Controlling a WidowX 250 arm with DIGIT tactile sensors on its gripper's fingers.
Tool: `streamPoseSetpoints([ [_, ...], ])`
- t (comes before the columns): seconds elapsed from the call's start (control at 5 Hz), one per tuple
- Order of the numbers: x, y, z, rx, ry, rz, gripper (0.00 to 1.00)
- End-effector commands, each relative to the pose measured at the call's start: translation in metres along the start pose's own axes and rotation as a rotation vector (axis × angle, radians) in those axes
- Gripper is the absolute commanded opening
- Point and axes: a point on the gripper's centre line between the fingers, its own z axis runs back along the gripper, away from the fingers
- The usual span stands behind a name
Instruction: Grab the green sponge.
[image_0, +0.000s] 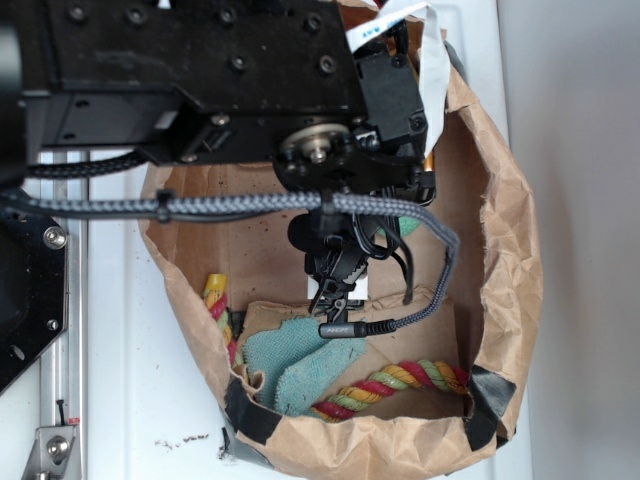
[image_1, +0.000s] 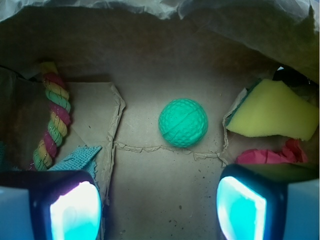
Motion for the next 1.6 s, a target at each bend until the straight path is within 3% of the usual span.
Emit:
streamPoseSetpoints([
  [0.0,0.008,0.037,-0.017,0.112,-0.095,-0.166,1.0],
  [0.4,0.01,0.034,-0.023,0.178,-0.148,-0.424,1.0],
  [0.8,0.016,0.05,-0.009,0.263,-0.185,-0.416,1.0],
  [1.2,0.021,0.075,0.001,0.278,-0.205,-0.305,1.0],
  [1.4,0.034,0.07,0.0,0.259,-0.249,-0.315,1.0],
])
